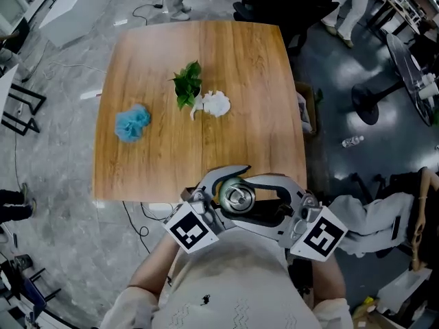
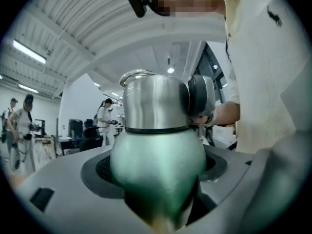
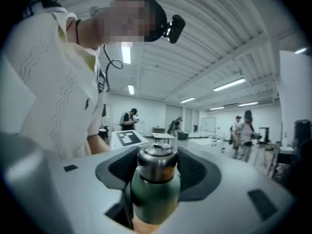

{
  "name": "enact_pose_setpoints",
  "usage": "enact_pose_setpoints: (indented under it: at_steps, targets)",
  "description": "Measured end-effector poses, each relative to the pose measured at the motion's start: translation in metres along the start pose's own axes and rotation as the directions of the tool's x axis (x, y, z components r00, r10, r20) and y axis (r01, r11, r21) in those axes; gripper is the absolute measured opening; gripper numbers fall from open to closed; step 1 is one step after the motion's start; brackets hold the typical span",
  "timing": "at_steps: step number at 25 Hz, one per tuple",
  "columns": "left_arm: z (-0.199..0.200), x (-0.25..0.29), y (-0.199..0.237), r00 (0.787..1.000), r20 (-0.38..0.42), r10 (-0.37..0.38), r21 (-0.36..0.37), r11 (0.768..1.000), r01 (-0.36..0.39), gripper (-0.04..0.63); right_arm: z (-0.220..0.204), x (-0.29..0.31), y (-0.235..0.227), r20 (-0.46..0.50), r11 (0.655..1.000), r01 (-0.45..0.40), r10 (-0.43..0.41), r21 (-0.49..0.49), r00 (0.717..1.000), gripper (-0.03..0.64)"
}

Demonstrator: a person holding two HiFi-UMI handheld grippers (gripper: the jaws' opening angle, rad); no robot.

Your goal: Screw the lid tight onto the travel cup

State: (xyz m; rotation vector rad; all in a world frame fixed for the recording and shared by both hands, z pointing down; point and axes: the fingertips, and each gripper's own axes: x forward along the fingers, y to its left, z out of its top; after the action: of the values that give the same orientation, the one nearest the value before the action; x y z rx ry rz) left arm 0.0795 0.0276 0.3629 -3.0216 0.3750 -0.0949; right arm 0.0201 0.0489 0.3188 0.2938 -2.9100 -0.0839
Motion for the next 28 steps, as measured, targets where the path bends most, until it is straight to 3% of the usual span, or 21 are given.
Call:
enact_pose_setpoints:
  at_steps: [2,4,7,13,16,18,20,22,25,28]
  targets:
    - [0.009,-0.002,-0.013,0.989,0.047,-0.138,-0.004,0.99,0.138,0.405,0.001,-0.005,0.005,-0.013,0.99,-0.142,0.142,0.013,0.99,0.244]
    - [0.009,-0.004,-0.027,0.97,0.029,-0.24,-0.044,0.97,0.241,0.405,0.009,-0.006,0.009,0.015,0.971,-0.236,0.235,0.031,0.972,0.244]
    - [0.009,-0.005,-0.031,0.964,0.031,-0.263,-0.059,0.963,0.264,0.405,0.016,-0.004,0.009,0.085,0.973,-0.227,0.223,0.04,0.971,0.244]
    - [0.007,-0.004,-0.006,0.991,0.086,-0.105,-0.092,0.989,0.113,0.405,0.015,0.001,-0.01,0.208,0.992,0.024,-0.05,0.126,0.977,0.238]
    - [-0.005,-0.005,0.015,0.997,0.039,0.062,-0.129,0.99,-0.056,0.405,0.009,-0.001,-0.019,0.184,0.964,0.222,-0.247,0.15,0.951,0.224]
    - [-0.018,-0.007,0.032,0.985,-0.035,0.171,-0.114,0.978,-0.174,0.405,0.003,-0.002,-0.025,0.127,0.924,0.362,-0.376,0.123,0.918,0.202]
    - [-0.026,-0.008,0.038,0.977,-0.07,0.2,-0.091,0.974,-0.206,0.405,-0.004,0.0,-0.023,0.08,0.911,0.403,-0.41,0.088,0.909,0.202]
    - [-0.02,-0.007,0.034,0.988,-0.018,0.155,-0.115,0.981,-0.156,0.405,-0.012,-0.001,-0.015,0.063,0.936,0.344,-0.349,0.077,0.935,0.204]
    - [-0.009,-0.009,0.012,0.999,0.034,-0.003,-0.119,0.993,0.007,0.405,-0.014,-0.009,-0.011,0.082,0.977,0.189,-0.197,0.095,0.977,0.204]
    - [-0.007,-0.008,-0.018,0.984,-0.016,-0.179,-0.076,0.981,0.178,0.405,-0.006,-0.012,0.003,0.09,0.994,-0.03,0.02,0.102,0.996,0.218]
